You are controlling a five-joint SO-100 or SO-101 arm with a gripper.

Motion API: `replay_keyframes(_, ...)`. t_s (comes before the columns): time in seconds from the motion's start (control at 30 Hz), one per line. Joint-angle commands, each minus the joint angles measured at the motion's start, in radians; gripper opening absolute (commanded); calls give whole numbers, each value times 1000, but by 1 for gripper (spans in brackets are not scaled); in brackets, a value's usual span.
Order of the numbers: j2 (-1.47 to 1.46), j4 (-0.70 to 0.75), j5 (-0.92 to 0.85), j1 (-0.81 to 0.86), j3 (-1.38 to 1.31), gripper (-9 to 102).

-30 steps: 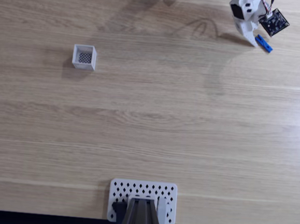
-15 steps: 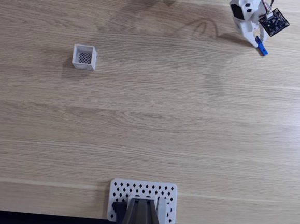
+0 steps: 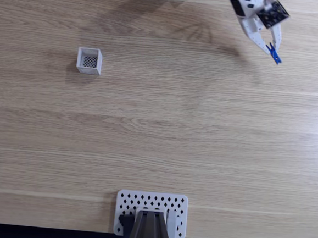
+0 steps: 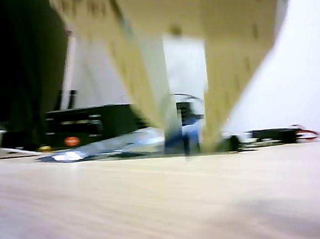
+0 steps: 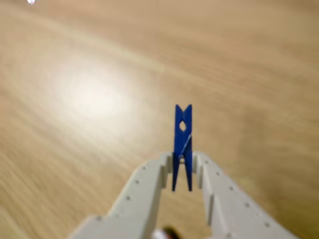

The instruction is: Grasp a peg and put it in the crate.

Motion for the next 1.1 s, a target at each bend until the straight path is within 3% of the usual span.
replay_keyframes(0.0,219,-80,-9,118,12,-1)
replay_keyframes(0.3,327,-275,-12,474,133,-1)
replay_keyframes(0.5,328,-495,-23,693,267,-1)
replay_keyframes(0.7,314,-670,-204,950,399,-1)
replay_keyframes(1.07,233,-715,-379,1256,430,-1)
